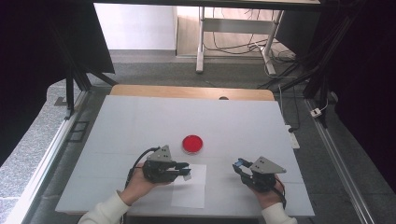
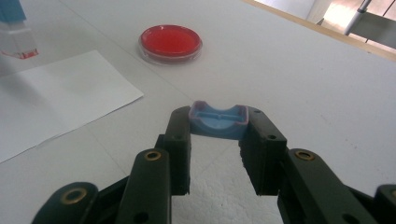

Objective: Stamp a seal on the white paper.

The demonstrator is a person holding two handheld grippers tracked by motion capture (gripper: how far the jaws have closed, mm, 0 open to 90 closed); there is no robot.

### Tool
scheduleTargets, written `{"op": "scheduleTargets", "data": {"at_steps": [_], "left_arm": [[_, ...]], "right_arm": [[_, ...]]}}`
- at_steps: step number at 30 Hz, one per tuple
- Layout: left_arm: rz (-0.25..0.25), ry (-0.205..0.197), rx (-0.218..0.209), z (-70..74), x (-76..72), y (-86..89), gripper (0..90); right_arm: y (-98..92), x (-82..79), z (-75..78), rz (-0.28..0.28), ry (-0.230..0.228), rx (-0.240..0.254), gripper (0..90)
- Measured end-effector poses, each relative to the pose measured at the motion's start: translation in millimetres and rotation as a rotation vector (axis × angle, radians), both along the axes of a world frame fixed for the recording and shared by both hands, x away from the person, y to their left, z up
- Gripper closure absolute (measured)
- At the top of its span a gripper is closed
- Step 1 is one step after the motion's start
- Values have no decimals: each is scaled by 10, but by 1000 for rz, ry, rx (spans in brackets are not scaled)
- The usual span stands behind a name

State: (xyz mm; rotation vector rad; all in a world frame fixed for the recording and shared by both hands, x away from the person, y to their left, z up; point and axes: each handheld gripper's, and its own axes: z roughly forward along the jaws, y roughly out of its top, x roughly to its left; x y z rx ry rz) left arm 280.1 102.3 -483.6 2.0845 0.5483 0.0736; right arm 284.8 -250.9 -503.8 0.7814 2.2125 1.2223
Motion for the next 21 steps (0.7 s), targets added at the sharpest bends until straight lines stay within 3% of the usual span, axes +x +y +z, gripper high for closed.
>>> {"op": "scheduleTargets", "data": {"at_steps": [13,21], "left_arm": [[1,-20,19,-121,-15,-84,749],[-7,-12,44,-232,-20,-146,749]], "right_arm": [[3,3,-5,2,2,-1,641],[5,4,-7,1,2,-2,641]]}}
